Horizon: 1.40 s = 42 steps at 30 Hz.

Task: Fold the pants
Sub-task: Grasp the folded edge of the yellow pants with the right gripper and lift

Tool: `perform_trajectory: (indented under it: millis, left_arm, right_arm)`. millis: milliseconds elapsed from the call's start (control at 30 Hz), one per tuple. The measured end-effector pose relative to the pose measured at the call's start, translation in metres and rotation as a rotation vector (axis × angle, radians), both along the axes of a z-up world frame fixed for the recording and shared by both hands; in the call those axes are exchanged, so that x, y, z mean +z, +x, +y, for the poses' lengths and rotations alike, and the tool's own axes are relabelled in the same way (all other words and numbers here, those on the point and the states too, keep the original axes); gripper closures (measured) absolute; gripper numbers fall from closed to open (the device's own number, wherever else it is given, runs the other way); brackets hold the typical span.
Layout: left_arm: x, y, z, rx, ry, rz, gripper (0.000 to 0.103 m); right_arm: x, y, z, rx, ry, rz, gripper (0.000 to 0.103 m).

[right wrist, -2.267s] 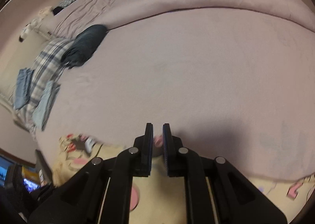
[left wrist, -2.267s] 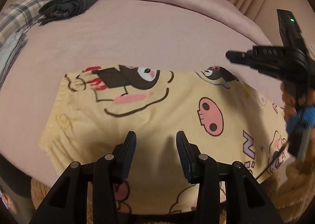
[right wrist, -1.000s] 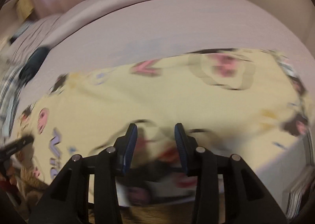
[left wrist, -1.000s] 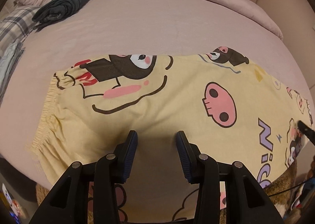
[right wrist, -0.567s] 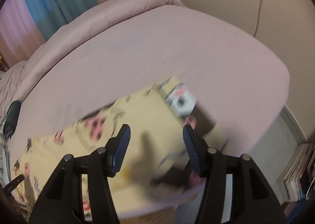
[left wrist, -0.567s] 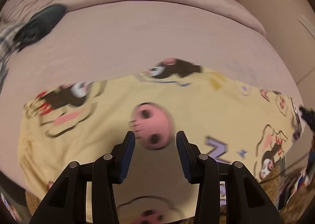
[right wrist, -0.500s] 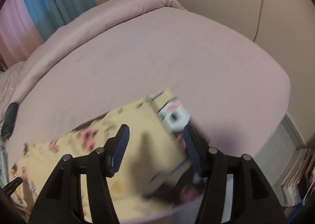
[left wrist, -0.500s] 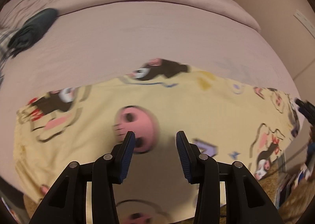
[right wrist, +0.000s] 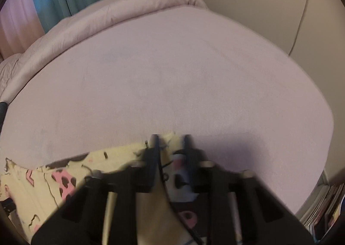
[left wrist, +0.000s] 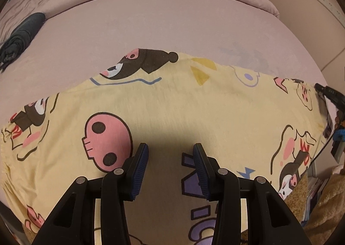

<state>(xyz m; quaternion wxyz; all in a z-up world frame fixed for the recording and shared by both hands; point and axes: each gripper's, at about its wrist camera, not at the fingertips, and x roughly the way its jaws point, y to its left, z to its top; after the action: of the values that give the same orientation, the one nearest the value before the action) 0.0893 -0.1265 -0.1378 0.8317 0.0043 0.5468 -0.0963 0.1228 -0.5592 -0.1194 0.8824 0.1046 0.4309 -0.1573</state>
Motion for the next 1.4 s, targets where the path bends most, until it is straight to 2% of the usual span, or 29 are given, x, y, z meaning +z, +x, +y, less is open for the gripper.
perform_trajectory:
  millis: [67,100,200,300,400,467,500,533,633,700,800,933,1167,1400]
  left_arm:
    - [-0.001,0.004,-0.006,0.000,0.003,-0.001,0.060]
    - [-0.001,0.005,-0.007,0.001,0.000,-0.001,0.060]
    - [-0.001,0.008,-0.008,0.005,-0.005,-0.002,0.060]
    - [-0.004,0.006,-0.006,0.002,0.000,-0.007,0.060]
    - [-0.005,0.009,-0.004,0.001,0.003,-0.010,0.060]
    - [-0.003,0.008,-0.001,0.001,0.004,-0.010,0.060]
    - [-0.002,0.009,-0.002,0.002,0.005,-0.009,0.060]
    - [-0.002,0.009,-0.003,0.004,0.004,-0.008,0.060]
    - [-0.002,0.009,-0.004,0.011,-0.003,-0.003,0.060]
    - [-0.002,0.009,-0.004,0.014,-0.003,-0.004,0.060]
    - [-0.001,0.007,-0.005,0.009,-0.010,-0.002,0.060]
    - [0.000,0.006,-0.008,0.000,-0.023,0.003,0.060]
    - [0.002,0.002,-0.019,-0.020,-0.020,0.005,0.060]
    - [0.002,0.001,-0.025,-0.029,-0.031,0.006,0.060]
  right_arm:
    - [0.008,-0.002,0.001,-0.012,0.035,-0.027,0.094]
    - [0.015,-0.004,0.001,-0.013,0.041,-0.060,0.094]
    - [0.023,-0.008,0.005,0.000,0.035,-0.086,0.094]
    - [0.017,-0.007,0.001,-0.016,0.041,-0.061,0.094]
    - [0.001,-0.010,-0.003,-0.040,0.077,0.012,0.087]
    - [0.005,-0.022,-0.002,-0.055,0.067,0.003,0.067]
    - [0.012,-0.031,-0.002,-0.062,0.061,-0.011,0.050]
    - [0.019,-0.040,-0.002,-0.072,0.057,-0.021,0.042]
    - [0.036,-0.078,-0.004,-0.108,0.080,-0.059,0.041]
    - [0.040,-0.110,-0.012,-0.154,0.147,-0.083,0.040]
    - [0.029,-0.153,-0.017,-0.177,0.263,-0.102,0.039]
    - [0.008,-0.192,-0.015,-0.192,0.327,-0.111,0.038]
    - [-0.015,-0.195,-0.007,-0.200,0.442,-0.182,0.038]
    - [-0.017,-0.164,0.007,-0.179,0.413,-0.193,0.038]
